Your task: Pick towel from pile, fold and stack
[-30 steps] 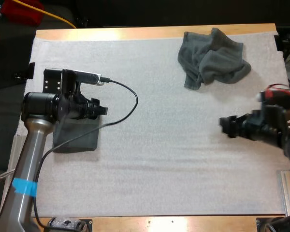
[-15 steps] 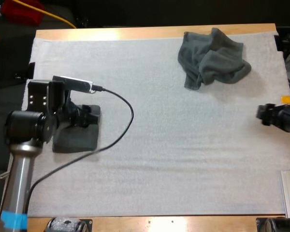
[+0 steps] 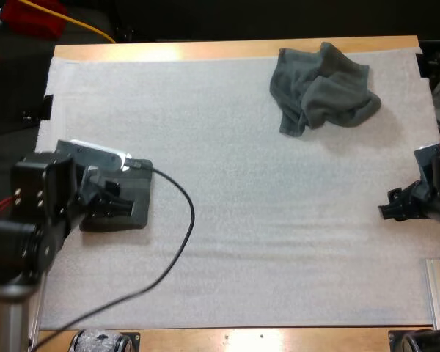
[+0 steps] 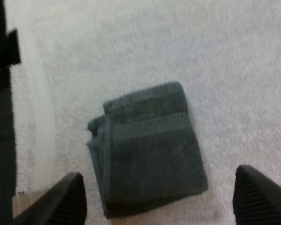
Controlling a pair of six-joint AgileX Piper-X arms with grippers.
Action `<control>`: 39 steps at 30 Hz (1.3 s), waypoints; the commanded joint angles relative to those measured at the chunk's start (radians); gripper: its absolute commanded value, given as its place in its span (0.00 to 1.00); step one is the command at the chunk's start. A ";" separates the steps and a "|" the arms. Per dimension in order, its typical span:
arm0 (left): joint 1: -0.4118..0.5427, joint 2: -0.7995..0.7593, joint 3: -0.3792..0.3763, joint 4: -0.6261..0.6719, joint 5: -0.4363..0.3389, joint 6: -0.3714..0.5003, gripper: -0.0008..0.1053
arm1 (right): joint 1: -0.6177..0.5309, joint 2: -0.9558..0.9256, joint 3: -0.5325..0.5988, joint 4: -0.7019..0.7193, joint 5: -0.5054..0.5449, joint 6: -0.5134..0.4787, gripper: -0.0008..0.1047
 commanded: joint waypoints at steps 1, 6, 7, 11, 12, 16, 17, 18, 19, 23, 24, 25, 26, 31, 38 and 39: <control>-0.003 -0.028 0.004 0.004 -0.016 -0.015 0.60 | 0.002 -0.027 -0.004 0.014 0.014 0.006 0.68; -0.003 -0.155 0.083 0.004 -0.016 -0.032 0.60 | -0.001 -0.101 -0.004 0.024 0.000 0.062 0.68; -0.003 -0.177 0.098 0.004 -0.015 -0.034 0.60 | -0.001 -0.112 -0.004 0.026 -0.008 0.072 0.68; -0.003 -0.290 0.166 0.013 -0.010 -0.042 0.60 | -0.001 -0.172 -0.004 0.042 -0.017 0.110 0.68; -0.003 -0.317 0.175 0.019 -0.010 -0.042 0.60 | -0.001 -0.189 -0.004 0.045 -0.017 0.109 0.68; -0.003 -0.416 0.186 0.046 -0.010 -0.042 0.60 | -0.001 -0.261 -0.004 0.068 -0.017 0.142 0.68; -0.003 -0.445 0.186 0.052 -0.010 -0.042 0.60 | -0.001 -0.286 -0.004 0.078 -0.017 0.158 0.68; -0.003 -0.467 0.186 0.057 -0.010 -0.042 0.60 | -0.001 -0.306 -0.004 0.086 -0.017 0.167 0.68; -0.003 -0.481 0.186 0.059 -0.010 -0.042 0.60 | -0.001 -0.320 -0.004 0.092 -0.017 0.174 0.68; -0.003 -0.553 0.186 0.081 -0.010 -0.046 0.60 | -0.001 -0.411 -0.004 0.109 -0.017 0.196 0.68; -0.003 -0.569 0.186 0.086 -0.010 -0.048 0.60 | -0.001 -0.436 -0.004 0.111 -0.017 0.199 0.68; -0.003 -0.580 0.186 0.090 -0.010 -0.049 0.60 | -0.001 -0.453 -0.004 0.114 -0.017 0.199 0.68; -0.003 -0.596 0.186 0.098 -0.010 -0.051 0.60 | -0.001 -0.483 -0.004 0.117 -0.017 0.201 0.68; -0.003 -0.649 0.186 0.142 -0.010 -0.060 0.60 | -0.001 -0.592 -0.004 0.127 -0.017 0.222 0.68; -0.003 -0.752 0.186 0.191 -0.010 -0.066 0.60 | -0.001 -0.724 -0.004 0.195 -0.017 0.222 0.68; -0.003 -0.771 0.186 0.194 -0.010 -0.066 0.60 | -0.001 -0.745 -0.004 0.202 -0.017 0.222 0.68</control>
